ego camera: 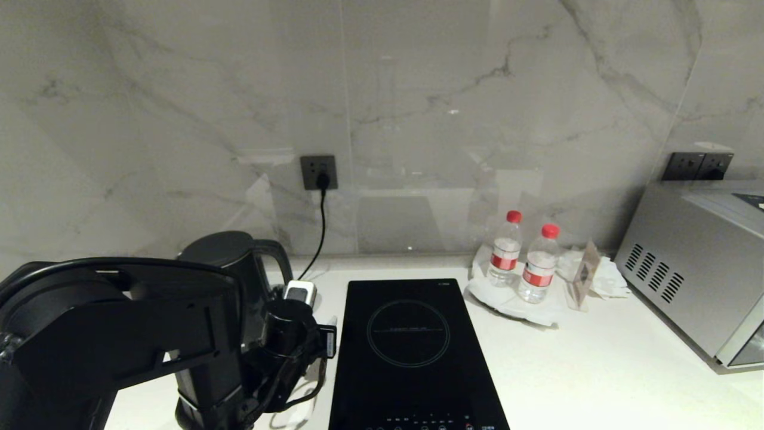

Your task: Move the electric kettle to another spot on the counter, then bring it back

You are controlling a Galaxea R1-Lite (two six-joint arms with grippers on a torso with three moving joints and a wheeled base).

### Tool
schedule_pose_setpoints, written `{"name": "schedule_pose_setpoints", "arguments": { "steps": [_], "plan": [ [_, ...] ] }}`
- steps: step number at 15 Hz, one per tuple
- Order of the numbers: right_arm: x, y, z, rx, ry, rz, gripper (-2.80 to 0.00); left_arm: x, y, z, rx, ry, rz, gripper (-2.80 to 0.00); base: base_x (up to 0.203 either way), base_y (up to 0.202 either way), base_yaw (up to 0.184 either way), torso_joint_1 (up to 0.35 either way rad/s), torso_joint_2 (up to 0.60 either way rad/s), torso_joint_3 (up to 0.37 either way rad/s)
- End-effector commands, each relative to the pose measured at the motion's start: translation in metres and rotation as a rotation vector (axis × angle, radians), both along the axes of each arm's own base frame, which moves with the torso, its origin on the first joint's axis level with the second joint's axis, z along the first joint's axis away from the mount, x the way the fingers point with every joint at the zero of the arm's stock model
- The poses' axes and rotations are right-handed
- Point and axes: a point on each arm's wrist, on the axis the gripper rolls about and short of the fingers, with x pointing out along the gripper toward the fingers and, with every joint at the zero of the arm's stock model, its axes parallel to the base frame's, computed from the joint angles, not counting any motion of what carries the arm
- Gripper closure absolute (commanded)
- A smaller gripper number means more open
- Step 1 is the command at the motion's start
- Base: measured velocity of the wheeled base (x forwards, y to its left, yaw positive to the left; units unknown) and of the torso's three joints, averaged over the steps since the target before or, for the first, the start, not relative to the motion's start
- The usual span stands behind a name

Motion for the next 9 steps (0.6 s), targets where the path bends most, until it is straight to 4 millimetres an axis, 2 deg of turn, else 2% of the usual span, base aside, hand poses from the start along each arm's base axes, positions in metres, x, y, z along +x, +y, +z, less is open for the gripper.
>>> {"name": "schedule_pose_setpoints", "arguments": {
  "steps": [1, 6, 9],
  "plan": [
    [0.0, 0.0, 0.0, -0.001, 0.0, 0.0, 0.0, 0.003, -0.005, -0.004, 0.009, 0.013, -0.001, 0.0, 0.0, 0.0, 0.0, 0.0, 0.0, 0.0],
    [0.0, 0.0, 0.0, -0.001, 0.0, 0.001, 0.0, 0.041, -0.024, -0.008, 0.081, 0.026, 0.108, 0.0, 0.0, 0.0, 0.0, 0.0, 0.0, 0.0],
    [0.0, 0.0, 0.0, -0.001, 0.0, 0.001, 0.0, 0.047, -0.032, -0.014, 0.117, 0.052, 0.118, 0.0, 0.0, 0.0, 0.0, 0.0, 0.0, 0.0]
  ]
}}
